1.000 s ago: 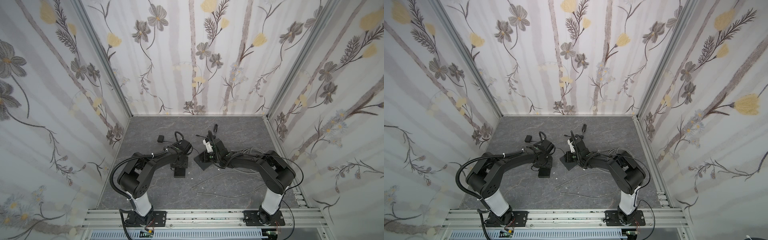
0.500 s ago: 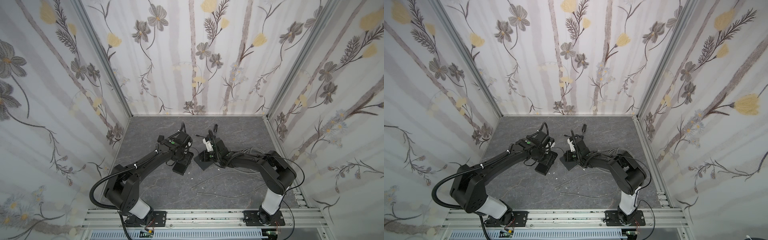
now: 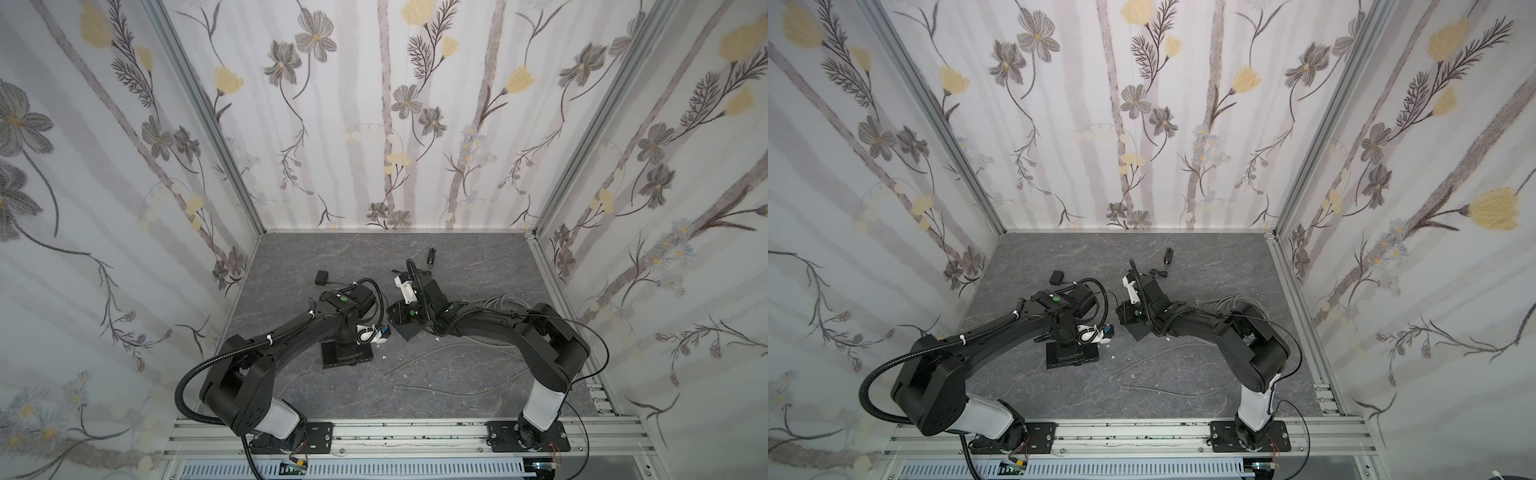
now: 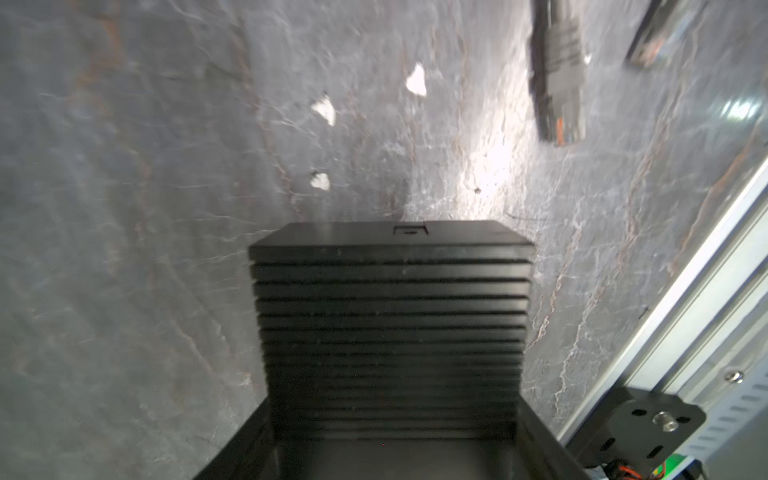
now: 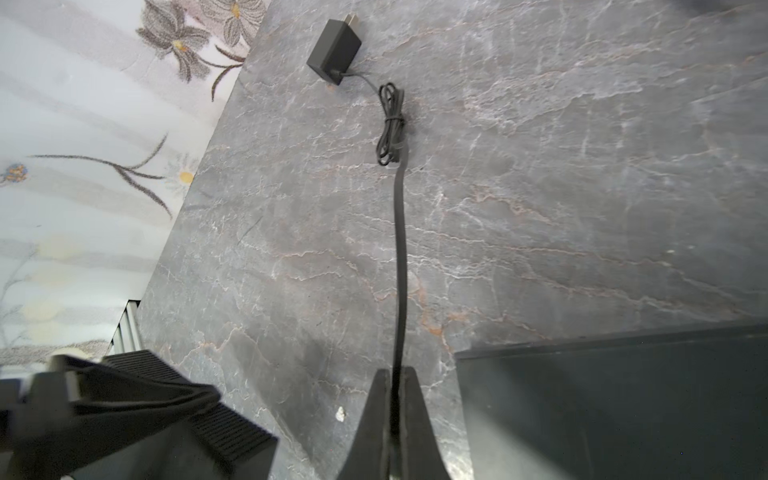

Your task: Insert the plug into the switch port

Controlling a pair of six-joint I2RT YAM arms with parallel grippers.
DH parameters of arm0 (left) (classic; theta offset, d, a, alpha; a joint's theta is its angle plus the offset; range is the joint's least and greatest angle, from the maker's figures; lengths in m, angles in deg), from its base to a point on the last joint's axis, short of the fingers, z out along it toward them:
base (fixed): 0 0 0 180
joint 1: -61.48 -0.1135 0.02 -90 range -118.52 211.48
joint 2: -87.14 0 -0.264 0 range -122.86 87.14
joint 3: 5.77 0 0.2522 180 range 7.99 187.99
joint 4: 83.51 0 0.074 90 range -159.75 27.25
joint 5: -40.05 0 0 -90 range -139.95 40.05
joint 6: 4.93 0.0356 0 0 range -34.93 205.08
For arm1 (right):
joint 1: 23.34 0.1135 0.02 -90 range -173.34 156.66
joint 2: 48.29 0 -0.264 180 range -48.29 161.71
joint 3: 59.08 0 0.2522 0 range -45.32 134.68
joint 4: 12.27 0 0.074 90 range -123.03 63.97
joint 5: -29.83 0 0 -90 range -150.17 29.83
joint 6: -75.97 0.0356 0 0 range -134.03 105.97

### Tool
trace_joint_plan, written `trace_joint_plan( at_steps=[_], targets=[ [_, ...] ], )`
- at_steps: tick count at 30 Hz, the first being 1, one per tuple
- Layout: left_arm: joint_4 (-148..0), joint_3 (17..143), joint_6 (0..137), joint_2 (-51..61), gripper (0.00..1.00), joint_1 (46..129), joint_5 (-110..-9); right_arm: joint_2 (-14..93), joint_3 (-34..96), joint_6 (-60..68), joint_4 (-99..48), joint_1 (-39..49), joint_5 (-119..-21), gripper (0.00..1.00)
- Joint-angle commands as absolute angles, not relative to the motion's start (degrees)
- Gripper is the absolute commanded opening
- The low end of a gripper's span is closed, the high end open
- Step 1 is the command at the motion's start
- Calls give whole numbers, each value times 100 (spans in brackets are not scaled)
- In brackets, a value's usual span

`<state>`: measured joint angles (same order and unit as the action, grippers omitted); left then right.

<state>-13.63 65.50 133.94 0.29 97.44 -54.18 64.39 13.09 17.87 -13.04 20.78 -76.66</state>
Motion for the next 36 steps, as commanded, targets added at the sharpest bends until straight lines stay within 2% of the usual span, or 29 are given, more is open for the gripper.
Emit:
trace_joint_plan(
  at_steps=[1,7,14,15,18,19,20,29,33,36],
  targets=[
    [-1490,6451,13941,-221,31,9748,-5210,6382,1365,1839,-1284,2186,-7595,0],
    [-1827,6277,14000,-394,31,9745,-4778,6219,1288,1888,-1321,2363,-7458,0],
    [-1935,6225,14013,-623,37,9742,-5183,6197,1286,1940,-1269,2374,-7428,1],
    [-1982,6187,14018,-627,41,9758,-5204,6180,1295,1930,-1302,2371,-7416,1],
    [-2084,6094,13959,-573,66,9768,-5293,6121,1310,1883,-1364,2370,-7352,1],
    [-2072,6083,13940,-546,76,9769,-5291,6105,1304,1867,-1381,2372,-7336,1],
    [-2079,6073,13916,-505,99,9775,-5270,6096,1304,1855,-1390,2374,-7335,1],
    [-2102,6175,13303,836,100,9865,-4671,6236,1480,1815,-1481,2377,-7336,2],
    [-2783,6318,11600,1906,100,9876,-4598,6137,1274,2214,-926,2376,-7636,3],
    [-3584,6195,9233,2601,100,9868,-4175,5987,977,2761,-48,2377,-7956,5]
  ],
)
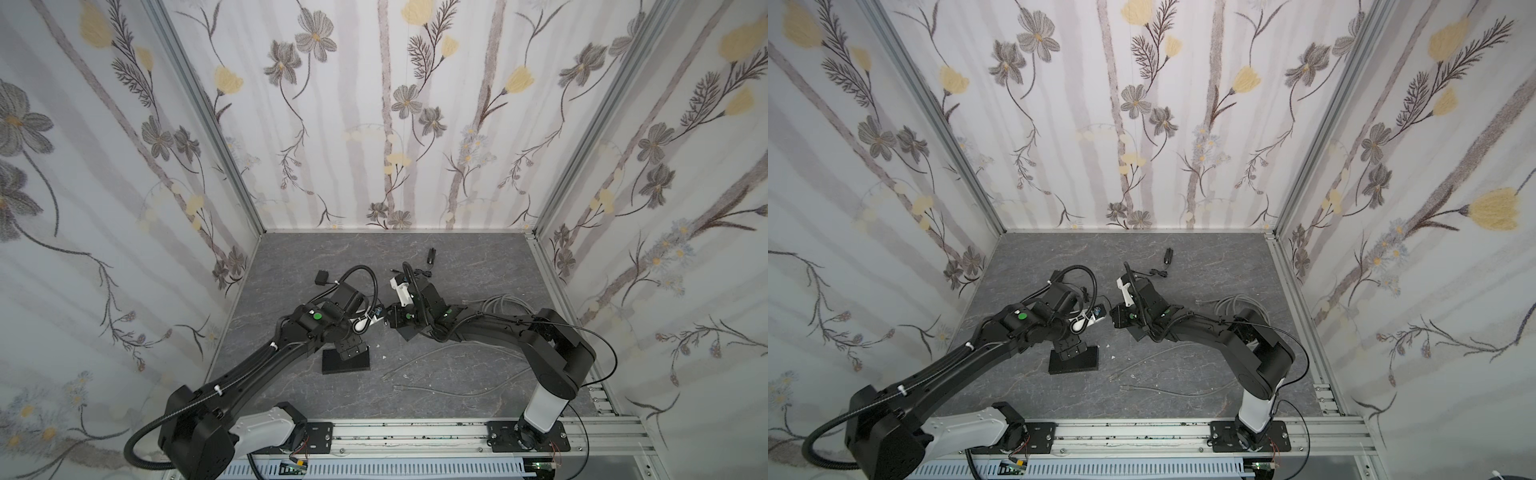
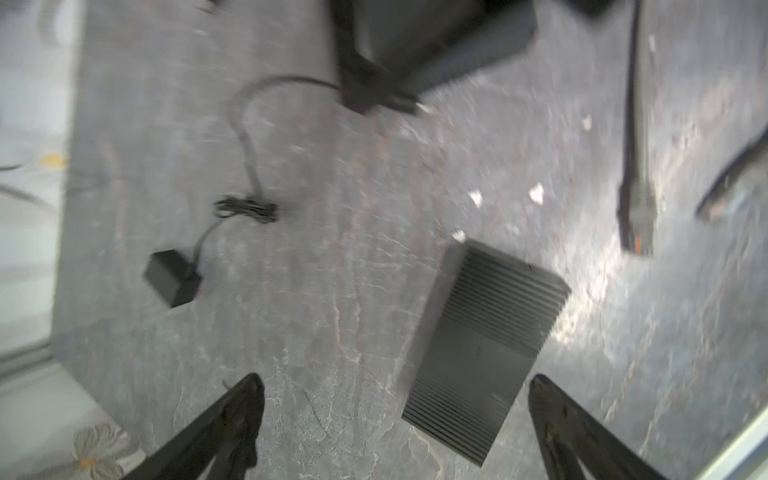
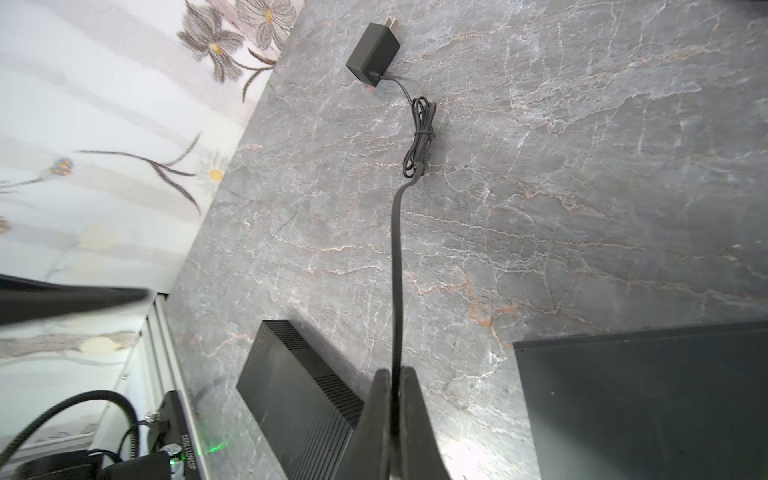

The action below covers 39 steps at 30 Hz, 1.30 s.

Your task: Insert the plug into the switch port

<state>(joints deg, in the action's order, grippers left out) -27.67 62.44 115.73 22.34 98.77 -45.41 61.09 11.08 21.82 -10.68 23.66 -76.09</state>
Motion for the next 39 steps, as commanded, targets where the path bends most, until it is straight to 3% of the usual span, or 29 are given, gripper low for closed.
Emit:
trace_joint_plan(
  at_steps=[1,6,9,12,20,31,35,39],
  targets=[
    [-3666,6144,8495,2770,100,9866,-4140,5918,893,2993,245,2377,-7961,5],
    [-4802,5300,6429,3489,100,9852,-5444,5597,341,3976,2092,2374,-8135,5],
    [-5606,4610,5841,3702,82,9857,-5580,5639,105,4622,3267,2563,-8302,2],
    [-5884,4389,5814,3600,57,9852,-5588,5857,-27,5266,4297,2590,-8476,0],
    [-5894,4587,5892,3233,21,9804,-5589,6473,-95,6005,5531,2691,-8674,0],
    [-6127,4528,6028,3349,21,9666,-6437,6348,-199,5608,4711,2685,-8453,0],
    [-6222,4381,6059,3546,35,9654,-6670,6254,-199,5364,4343,2688,-8329,0],
    [-6117,4282,6076,3669,32,9624,-6557,6164,-199,5209,4087,2728,-8254,0]
  ],
)
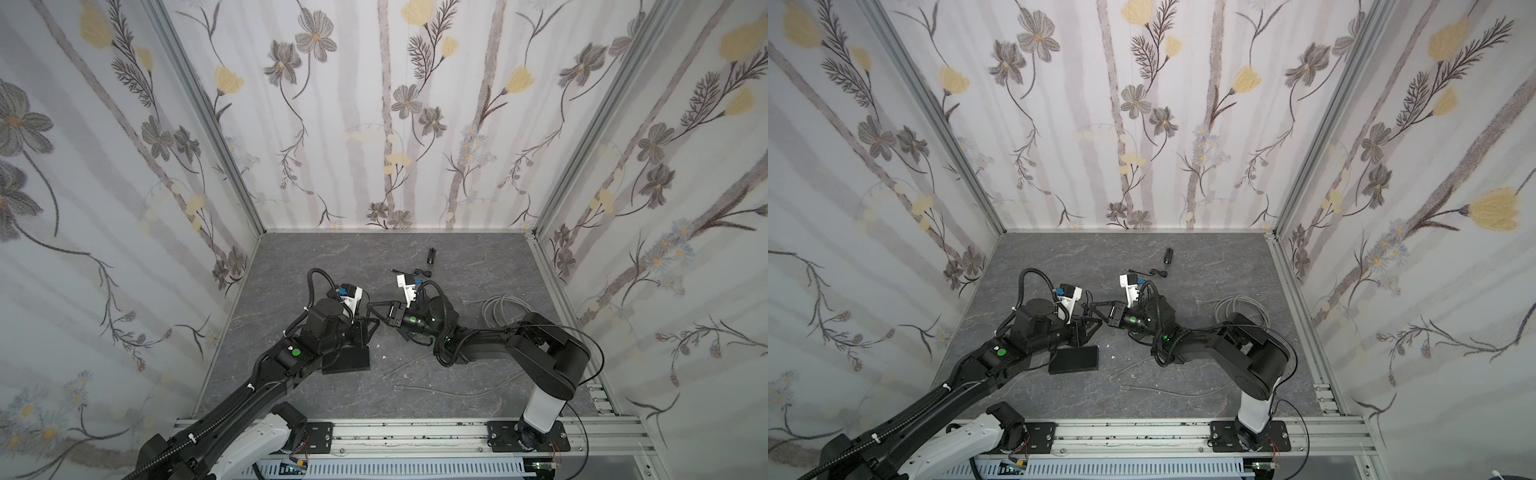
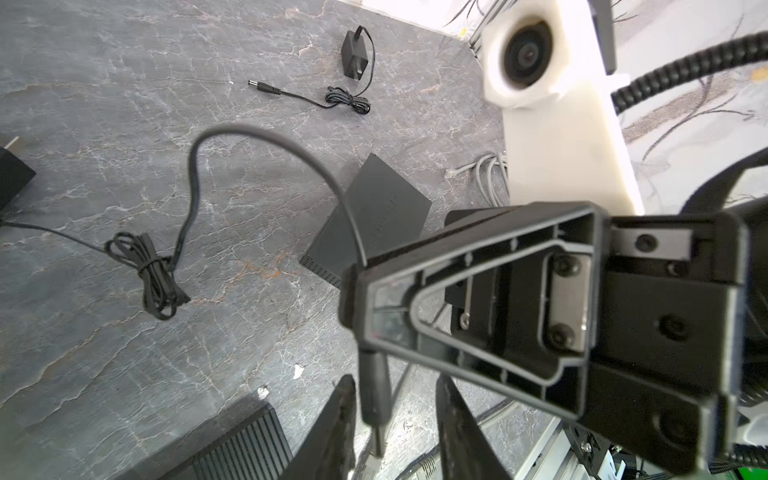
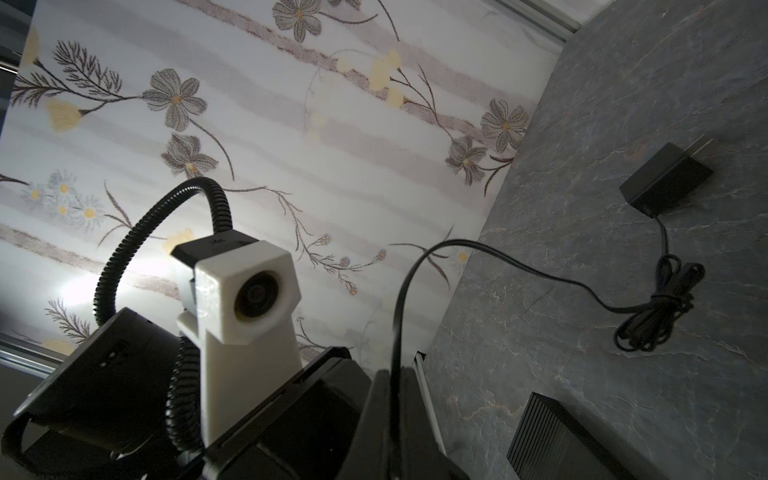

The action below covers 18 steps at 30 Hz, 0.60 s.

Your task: Insert the plug into the switch port

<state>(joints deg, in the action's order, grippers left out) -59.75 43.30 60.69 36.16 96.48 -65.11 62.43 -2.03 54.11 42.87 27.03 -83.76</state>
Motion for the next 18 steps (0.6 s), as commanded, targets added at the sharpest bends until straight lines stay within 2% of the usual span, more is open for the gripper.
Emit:
trace_joint_plan(
  at_steps=[1,11,16,17,18],
  targets=[
    [-6076,4279,6080,3678,29,9611,-6517,6141,-199,5181,4045,2737,-8258,0],
    [-5979,4244,6115,3593,0,9334,-6533,6027,-199,4961,3683,2816,-8181,0],
    [-5823,4291,6142,3582,0,9277,-6465,5906,-199,4791,3447,2825,-8110,0],
    [-5728,4324,6182,3582,0,9273,-6447,5856,-199,4713,3339,2822,-8109,5],
    [-5573,4384,6239,3583,0,9269,-6417,5771,-198,4573,3183,2804,-8102,17]
  ],
)
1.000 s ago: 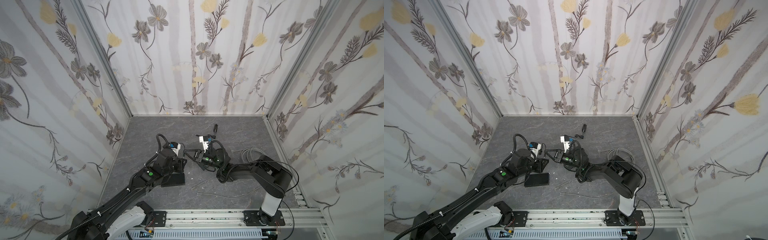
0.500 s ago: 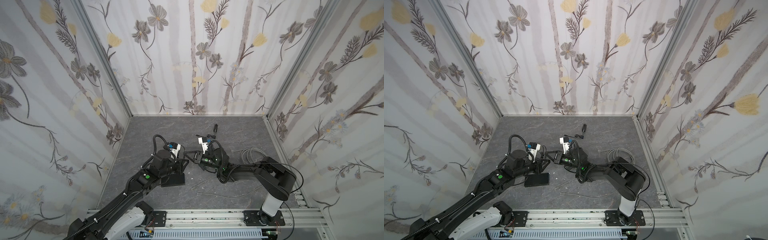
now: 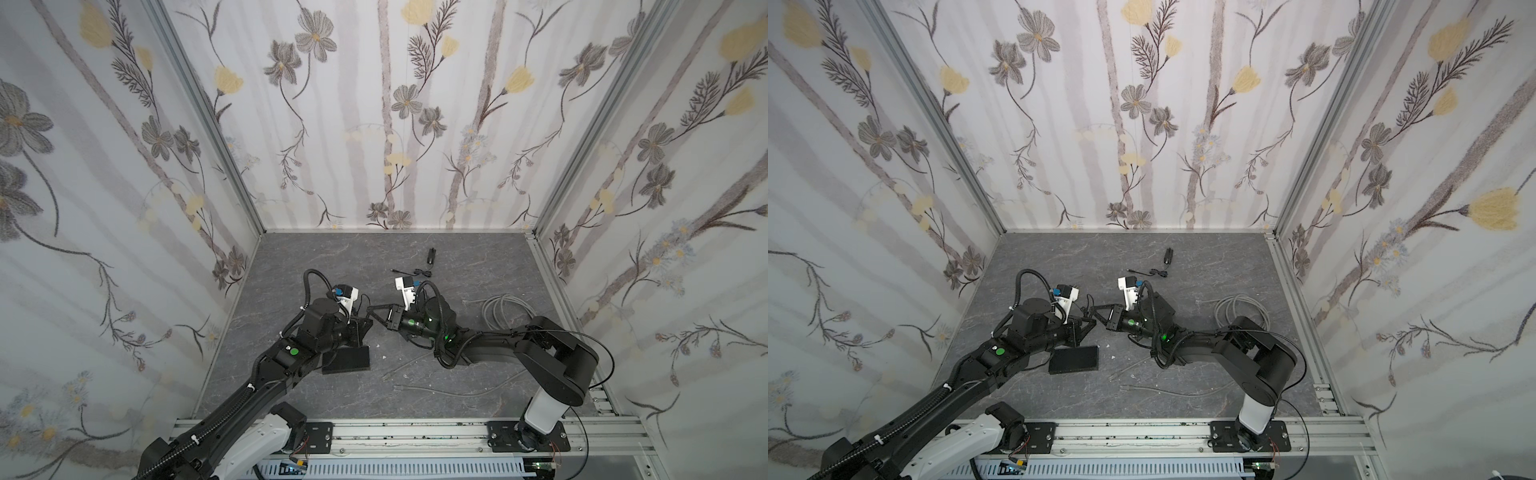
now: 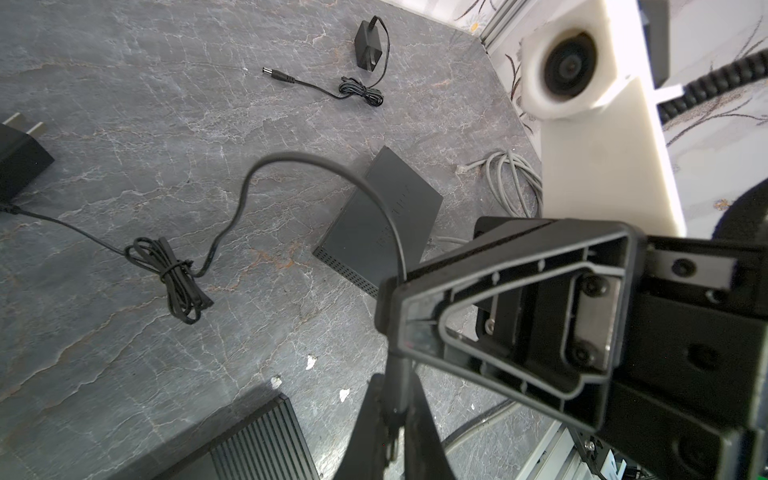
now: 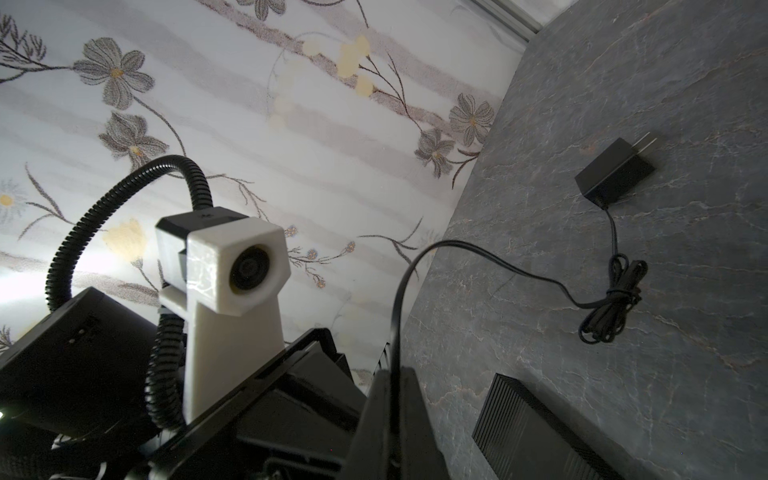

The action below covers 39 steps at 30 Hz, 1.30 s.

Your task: Insert the plug into the switch port

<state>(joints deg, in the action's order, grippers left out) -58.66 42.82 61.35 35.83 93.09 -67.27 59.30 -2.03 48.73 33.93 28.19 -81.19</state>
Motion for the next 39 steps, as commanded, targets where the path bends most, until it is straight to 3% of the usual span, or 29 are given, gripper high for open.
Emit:
trace_joint_plan(
  at_steps=[1,4,8,11,14,21,25,27,39],
  targets=[
    [-5382,4466,6300,3575,0,9266,-6354,5654,-199,4397,2995,2787,-8088,28],
    [-4686,4838,6459,3485,0,9259,-6132,5020,-185,3256,1726,2718,-7769,51],
    [-3942,5405,6750,3215,0,9176,-6350,4061,180,1235,-596,2701,-6340,58],
    [-3361,5842,7140,2950,0,9069,-6743,3518,64,310,-1087,2698,-5587,59],
    [-3032,6020,7488,2764,0,8997,-7237,3199,-131,-655,-988,2710,-5568,64],
    [-2846,5914,7878,2235,0,8925,-8546,2900,-1689,-4331,809,3057,-6525,63],
    [-2835,5935,7926,2159,0,8935,-8714,3303,-1028,-4928,-167,3155,-6355,59],
    [-2835,5918,7919,2177,0,8934,-8696,3509,-824,-5162,-247,3294,-5913,59],
    [-2819,5901,7967,2072,0,8938,-8864,4130,99,-6546,-791,3599,-5384,55]
  ],
)
